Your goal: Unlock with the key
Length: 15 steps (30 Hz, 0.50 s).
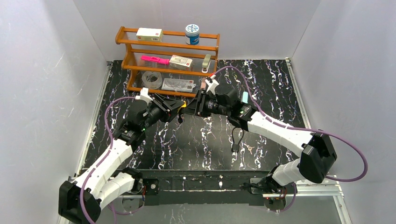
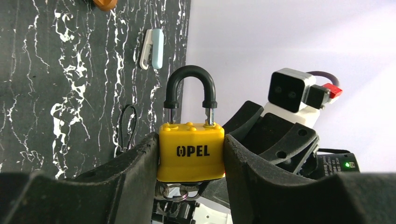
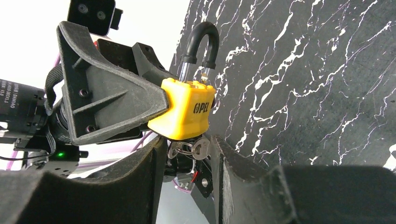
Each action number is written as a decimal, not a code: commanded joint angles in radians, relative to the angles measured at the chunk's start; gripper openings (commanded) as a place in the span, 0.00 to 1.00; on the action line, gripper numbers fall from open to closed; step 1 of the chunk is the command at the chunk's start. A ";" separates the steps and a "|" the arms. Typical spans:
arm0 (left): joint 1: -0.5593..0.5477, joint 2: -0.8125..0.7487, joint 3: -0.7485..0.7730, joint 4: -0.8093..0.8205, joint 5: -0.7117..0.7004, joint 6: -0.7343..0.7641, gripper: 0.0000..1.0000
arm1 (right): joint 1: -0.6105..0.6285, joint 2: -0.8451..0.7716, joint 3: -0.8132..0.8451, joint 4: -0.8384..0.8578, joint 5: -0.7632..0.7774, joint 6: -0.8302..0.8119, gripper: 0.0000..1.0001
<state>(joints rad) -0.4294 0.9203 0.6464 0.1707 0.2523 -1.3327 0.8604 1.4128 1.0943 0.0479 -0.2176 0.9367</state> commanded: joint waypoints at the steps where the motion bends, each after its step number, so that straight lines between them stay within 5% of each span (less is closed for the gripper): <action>1: -0.005 -0.018 0.067 -0.014 -0.030 0.022 0.09 | 0.017 0.017 0.058 -0.046 0.028 -0.063 0.44; 8: -0.005 -0.018 0.066 -0.016 -0.034 0.009 0.09 | 0.019 0.057 0.081 -0.044 -0.008 -0.050 0.28; 15: -0.005 -0.031 0.070 -0.029 -0.046 0.005 0.09 | 0.031 0.101 0.125 -0.098 0.004 -0.042 0.30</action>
<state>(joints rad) -0.4286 0.9203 0.6575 0.0849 0.1902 -1.3159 0.8795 1.4887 1.1675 -0.0162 -0.2310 0.9054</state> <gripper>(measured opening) 0.463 0.291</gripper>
